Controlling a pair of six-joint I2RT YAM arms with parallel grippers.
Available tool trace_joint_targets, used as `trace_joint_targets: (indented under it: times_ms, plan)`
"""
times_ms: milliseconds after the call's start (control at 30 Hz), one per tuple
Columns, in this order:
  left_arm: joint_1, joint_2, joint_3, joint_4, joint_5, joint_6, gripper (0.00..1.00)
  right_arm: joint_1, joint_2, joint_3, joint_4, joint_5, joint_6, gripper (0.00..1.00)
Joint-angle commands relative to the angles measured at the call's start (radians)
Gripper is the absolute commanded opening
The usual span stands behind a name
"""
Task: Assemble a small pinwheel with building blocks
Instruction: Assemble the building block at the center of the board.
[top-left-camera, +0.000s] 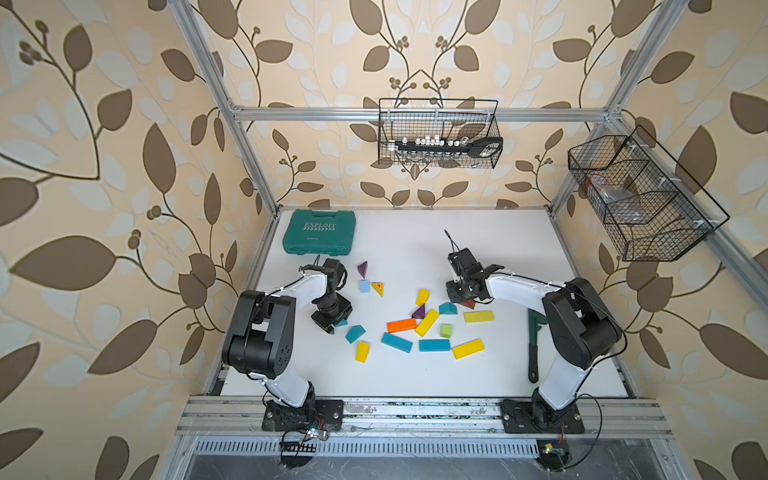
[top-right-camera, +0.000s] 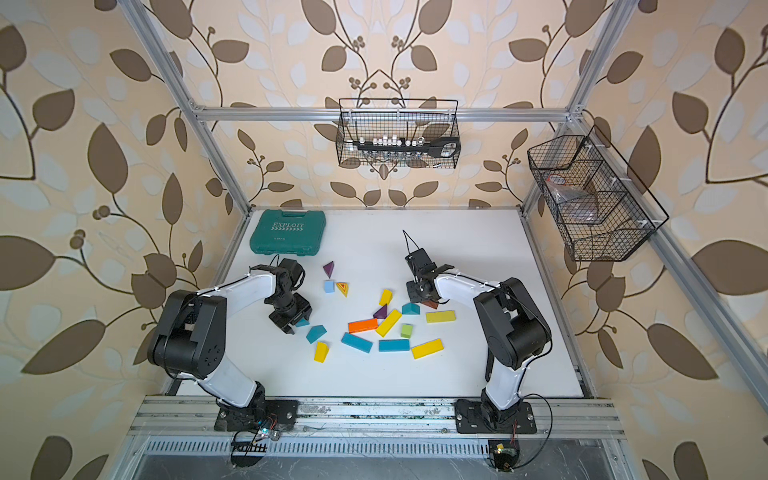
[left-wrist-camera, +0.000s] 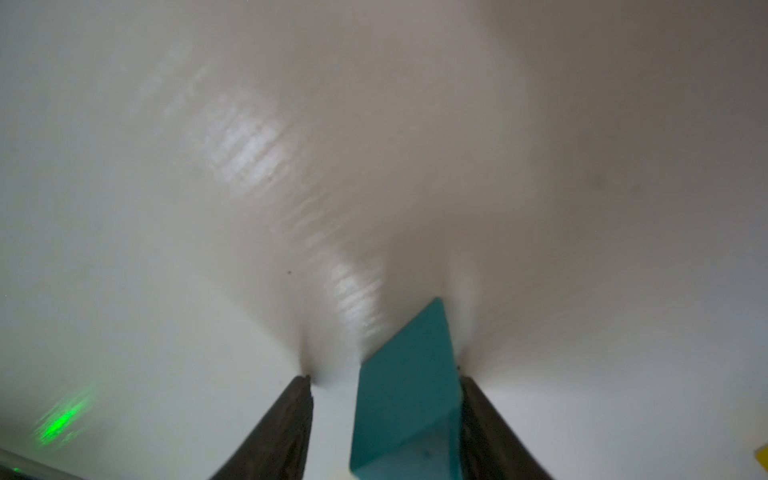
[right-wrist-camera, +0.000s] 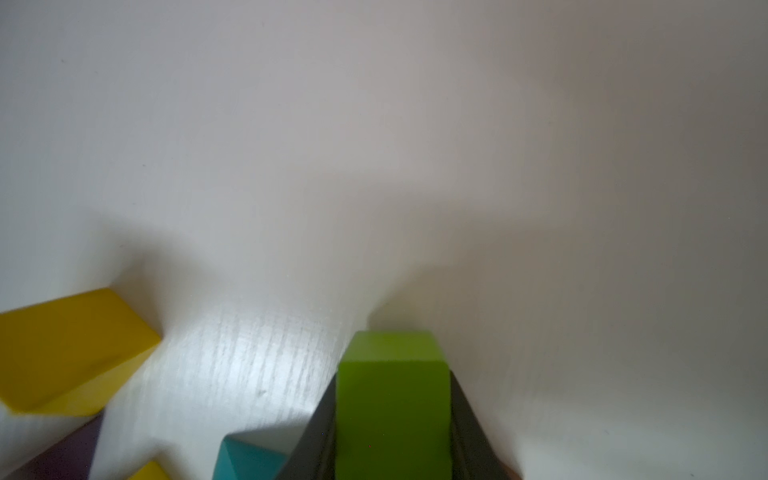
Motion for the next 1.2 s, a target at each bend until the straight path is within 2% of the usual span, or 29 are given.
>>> trace_joint_targets:
  times_ms: [0, 100, 167, 367, 533, 700, 1167]
  plan:
    - [-0.01, 0.02, 0.033, -0.01, -0.009, -0.008, 0.51, -0.001, 0.032, 0.057, -0.025, -0.014, 0.003, 0.37]
    - [-0.01, 0.037, 0.042, -0.009, -0.001, -0.024, 0.46, 0.0, 0.026, 0.061, -0.03, -0.015, 0.003, 0.5]
    - [-0.01, 0.046, 0.049, -0.009, 0.005, -0.039, 0.42, -0.002, 0.011, 0.055, -0.031, -0.016, 0.006, 0.67]
    - [-0.01, 0.068, 0.077, -0.04, 0.014, -0.092, 0.32, -0.009, -0.041, 0.04, -0.044, -0.015, 0.007, 1.0]
    - [-0.01, 0.103, 0.138, -0.076, 0.003, -0.144, 0.26, -0.03, -0.083, 0.009, -0.034, -0.033, 0.016, 1.0]
    - [-0.006, 0.176, 0.27, -0.153, -0.021, -0.176, 0.2, -0.043, -0.119, -0.024, -0.014, -0.053, 0.022, 1.0]
    - [0.015, 0.338, 0.524, -0.241, -0.056, -0.253, 0.18, -0.053, -0.16, -0.063, 0.015, -0.114, 0.028, 1.0]
